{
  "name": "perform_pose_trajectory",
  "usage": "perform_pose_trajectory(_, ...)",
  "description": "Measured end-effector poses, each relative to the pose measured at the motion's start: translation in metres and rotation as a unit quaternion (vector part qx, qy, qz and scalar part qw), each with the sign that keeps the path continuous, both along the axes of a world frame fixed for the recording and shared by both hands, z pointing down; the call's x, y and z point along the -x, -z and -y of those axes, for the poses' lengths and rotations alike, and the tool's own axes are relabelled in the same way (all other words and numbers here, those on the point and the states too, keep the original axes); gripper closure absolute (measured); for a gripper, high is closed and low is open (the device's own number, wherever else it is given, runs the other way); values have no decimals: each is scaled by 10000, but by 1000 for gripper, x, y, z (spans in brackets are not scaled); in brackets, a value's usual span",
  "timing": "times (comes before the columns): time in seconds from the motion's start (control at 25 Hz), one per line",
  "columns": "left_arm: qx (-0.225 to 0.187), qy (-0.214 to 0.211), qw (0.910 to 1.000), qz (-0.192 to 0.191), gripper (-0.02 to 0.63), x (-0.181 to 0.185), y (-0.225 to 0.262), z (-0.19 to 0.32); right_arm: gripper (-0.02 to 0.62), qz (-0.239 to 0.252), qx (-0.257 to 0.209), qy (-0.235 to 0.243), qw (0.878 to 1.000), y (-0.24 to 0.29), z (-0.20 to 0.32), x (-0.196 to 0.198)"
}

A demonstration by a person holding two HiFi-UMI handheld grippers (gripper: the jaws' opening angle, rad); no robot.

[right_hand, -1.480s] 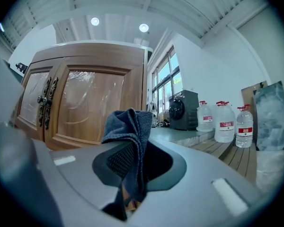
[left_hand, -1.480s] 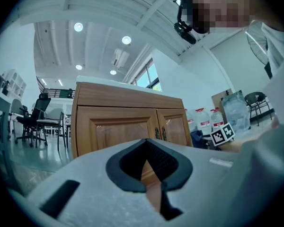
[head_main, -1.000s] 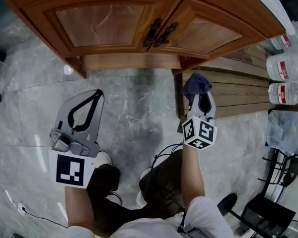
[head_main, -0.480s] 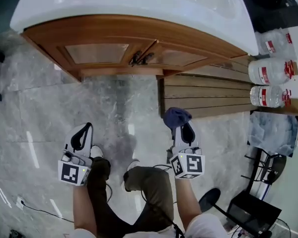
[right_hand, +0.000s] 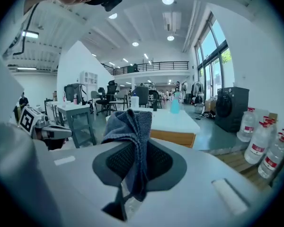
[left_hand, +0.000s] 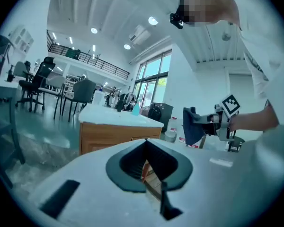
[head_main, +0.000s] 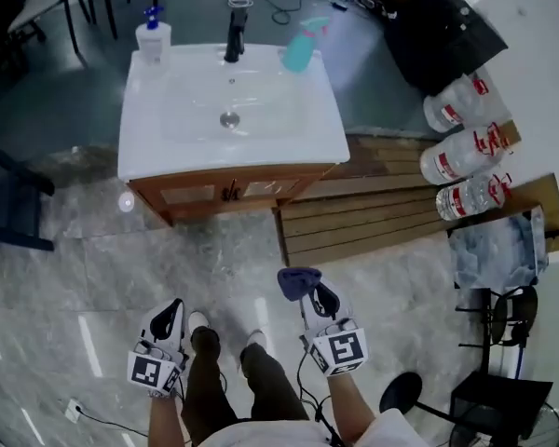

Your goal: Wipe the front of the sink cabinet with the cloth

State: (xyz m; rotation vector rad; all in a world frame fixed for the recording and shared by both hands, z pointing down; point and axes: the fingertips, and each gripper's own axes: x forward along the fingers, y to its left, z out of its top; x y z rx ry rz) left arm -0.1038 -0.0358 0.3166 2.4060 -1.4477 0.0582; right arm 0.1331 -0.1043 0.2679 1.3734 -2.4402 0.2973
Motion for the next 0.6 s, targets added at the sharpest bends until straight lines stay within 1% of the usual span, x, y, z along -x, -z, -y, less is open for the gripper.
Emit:
perform_pose_trajectory(0.12,-232,-63,9996,123,604,-2,81,-3,525,363,-119,272,9989,84,1,7)
perform_pose_trajectory(0.2,-382,-55,9991,172,604,-7,133,-11,525,443,-428,433,9972,147,-2,6)
perform_pose_trajectory(0.32,-621,59,9980,91,604,-17,201,-26,525,495,-1013,560,9920,234,-14,-3)
perform_pose_trajectory(0.44,-805,-40,9967,118,604,-34,247,-40,525,631,-1445,667,9852,302,-32,-16)
perform_pose_trajectory(0.52,-950,-151,9952,187,604,-42,271,-43,524,859,-1642,733,9799,336,-47,-23)
perform_pose_trajectory(0.6,-1121,-164,9934,194,604,-45,295,-38,525,1101,-1853,780,9734,362,-58,-30)
